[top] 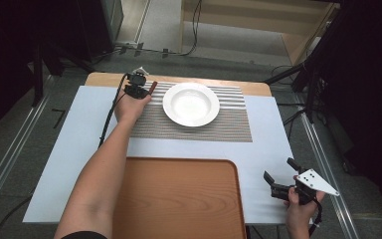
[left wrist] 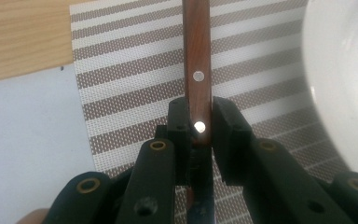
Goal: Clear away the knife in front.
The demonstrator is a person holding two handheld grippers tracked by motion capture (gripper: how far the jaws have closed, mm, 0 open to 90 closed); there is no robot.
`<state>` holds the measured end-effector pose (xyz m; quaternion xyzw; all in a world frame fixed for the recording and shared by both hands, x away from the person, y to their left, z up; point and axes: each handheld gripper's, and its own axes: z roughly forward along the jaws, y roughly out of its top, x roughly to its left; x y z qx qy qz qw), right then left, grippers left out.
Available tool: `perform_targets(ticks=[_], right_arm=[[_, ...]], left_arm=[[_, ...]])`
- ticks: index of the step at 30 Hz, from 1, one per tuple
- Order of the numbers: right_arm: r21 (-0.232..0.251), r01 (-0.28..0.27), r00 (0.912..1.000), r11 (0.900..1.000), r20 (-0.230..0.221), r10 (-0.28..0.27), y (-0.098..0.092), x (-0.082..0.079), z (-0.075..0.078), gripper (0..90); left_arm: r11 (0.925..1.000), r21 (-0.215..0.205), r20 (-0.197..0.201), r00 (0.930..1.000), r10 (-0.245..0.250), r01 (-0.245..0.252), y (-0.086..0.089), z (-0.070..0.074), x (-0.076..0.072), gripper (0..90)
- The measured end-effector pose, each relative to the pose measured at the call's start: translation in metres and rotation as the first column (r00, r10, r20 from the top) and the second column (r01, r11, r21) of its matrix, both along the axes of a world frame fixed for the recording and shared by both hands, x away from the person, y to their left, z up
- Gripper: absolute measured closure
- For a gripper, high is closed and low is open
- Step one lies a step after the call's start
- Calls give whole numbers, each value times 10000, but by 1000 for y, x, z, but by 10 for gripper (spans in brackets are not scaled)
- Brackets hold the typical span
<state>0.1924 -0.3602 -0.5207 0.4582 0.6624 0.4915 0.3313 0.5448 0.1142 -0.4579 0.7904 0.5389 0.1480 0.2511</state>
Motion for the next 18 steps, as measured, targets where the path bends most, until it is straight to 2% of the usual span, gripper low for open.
perform_targets(ticks=[9,16,18], right_arm=[[-49,-7,10000,10000,-8,7,0,0,0,0],[-81,-2,10000,10000,-17,2,1,0,0,0],[-80,-2,10000,10000,-29,2,1,0,0,0]], left_arm=[[9981,-542,193,9995,-265,275,6,10,-19,769],[9968,-633,308,9984,-472,491,9,15,-36,769],[9956,-770,344,9981,-517,542,11,16,-41,769]])
